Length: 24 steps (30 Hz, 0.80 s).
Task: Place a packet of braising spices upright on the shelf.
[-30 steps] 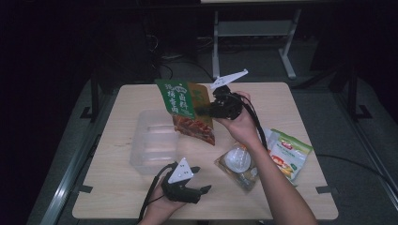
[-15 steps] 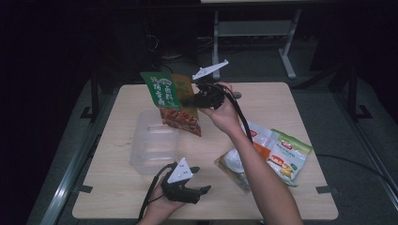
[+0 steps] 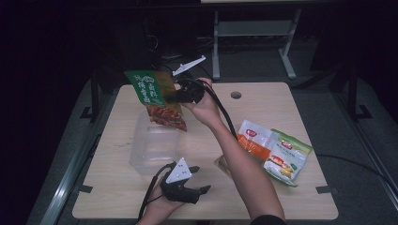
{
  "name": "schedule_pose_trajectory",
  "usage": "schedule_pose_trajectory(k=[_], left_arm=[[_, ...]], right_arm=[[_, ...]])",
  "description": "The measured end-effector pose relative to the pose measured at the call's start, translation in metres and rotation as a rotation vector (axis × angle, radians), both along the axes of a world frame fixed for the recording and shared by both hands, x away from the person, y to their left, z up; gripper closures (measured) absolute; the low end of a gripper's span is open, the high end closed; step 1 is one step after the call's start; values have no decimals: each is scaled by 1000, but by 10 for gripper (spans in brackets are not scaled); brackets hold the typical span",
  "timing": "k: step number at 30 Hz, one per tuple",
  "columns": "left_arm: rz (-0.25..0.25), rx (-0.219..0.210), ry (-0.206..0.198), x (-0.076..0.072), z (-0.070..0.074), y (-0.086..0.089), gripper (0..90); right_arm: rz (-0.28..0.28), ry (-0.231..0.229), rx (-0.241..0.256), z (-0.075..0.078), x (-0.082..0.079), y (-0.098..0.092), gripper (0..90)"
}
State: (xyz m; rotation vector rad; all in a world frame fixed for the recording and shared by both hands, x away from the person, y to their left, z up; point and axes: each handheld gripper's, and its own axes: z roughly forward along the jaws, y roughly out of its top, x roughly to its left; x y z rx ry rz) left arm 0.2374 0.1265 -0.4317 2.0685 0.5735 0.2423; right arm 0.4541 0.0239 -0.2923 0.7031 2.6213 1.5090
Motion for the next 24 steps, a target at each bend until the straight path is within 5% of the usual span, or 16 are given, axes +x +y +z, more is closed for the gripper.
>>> schedule_pose_trajectory(k=[24], left_arm=[[1, 0, -17, -1, 3, 3, 273]], right_arm=[[8, 53, 60, -47, 17, 27, 899]])
